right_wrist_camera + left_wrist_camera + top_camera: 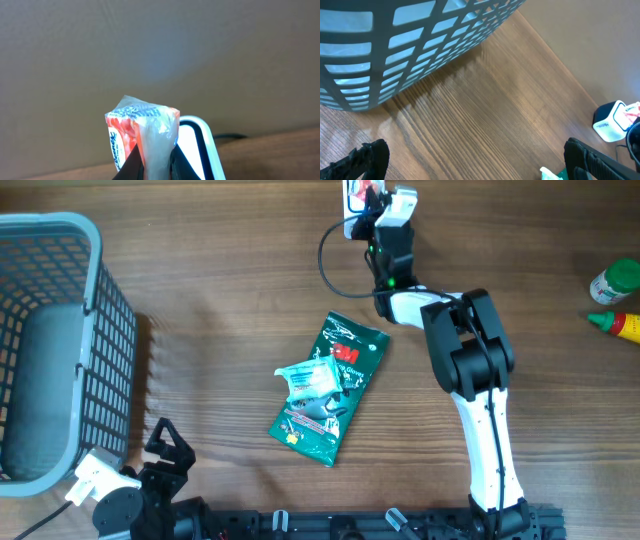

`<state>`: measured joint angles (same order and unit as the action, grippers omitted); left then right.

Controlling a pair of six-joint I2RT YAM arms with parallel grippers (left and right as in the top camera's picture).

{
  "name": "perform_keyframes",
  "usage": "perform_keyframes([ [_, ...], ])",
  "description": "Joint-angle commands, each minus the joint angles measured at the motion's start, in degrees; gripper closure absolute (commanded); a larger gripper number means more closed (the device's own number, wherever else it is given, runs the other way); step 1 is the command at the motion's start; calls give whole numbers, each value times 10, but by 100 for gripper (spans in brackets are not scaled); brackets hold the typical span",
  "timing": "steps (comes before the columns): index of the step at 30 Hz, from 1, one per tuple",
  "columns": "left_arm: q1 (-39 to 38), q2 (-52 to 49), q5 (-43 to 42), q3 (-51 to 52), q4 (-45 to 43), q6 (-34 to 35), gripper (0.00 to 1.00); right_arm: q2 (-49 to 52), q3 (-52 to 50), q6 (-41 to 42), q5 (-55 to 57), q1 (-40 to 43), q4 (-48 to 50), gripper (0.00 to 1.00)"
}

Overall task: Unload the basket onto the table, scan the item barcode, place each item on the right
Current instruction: 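Carry the snack packet to the right edge and release it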

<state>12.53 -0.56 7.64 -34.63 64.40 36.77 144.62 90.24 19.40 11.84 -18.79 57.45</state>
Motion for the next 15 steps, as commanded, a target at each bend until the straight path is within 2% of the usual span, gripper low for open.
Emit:
perform_keyframes([
  [1,1,2,7,1,-1,3,0,11,47,5,-3,3,-14,96],
  [7,1,2,7,1,-1,3,0,7,47,-3,-3,3,3,96],
  [10,1,2,7,1,-1,3,0,-25,46,-35,-3,5,-2,96],
  [15,1,2,7,1,-1,3,0,-151,46,-75,19,23,-87,96],
])
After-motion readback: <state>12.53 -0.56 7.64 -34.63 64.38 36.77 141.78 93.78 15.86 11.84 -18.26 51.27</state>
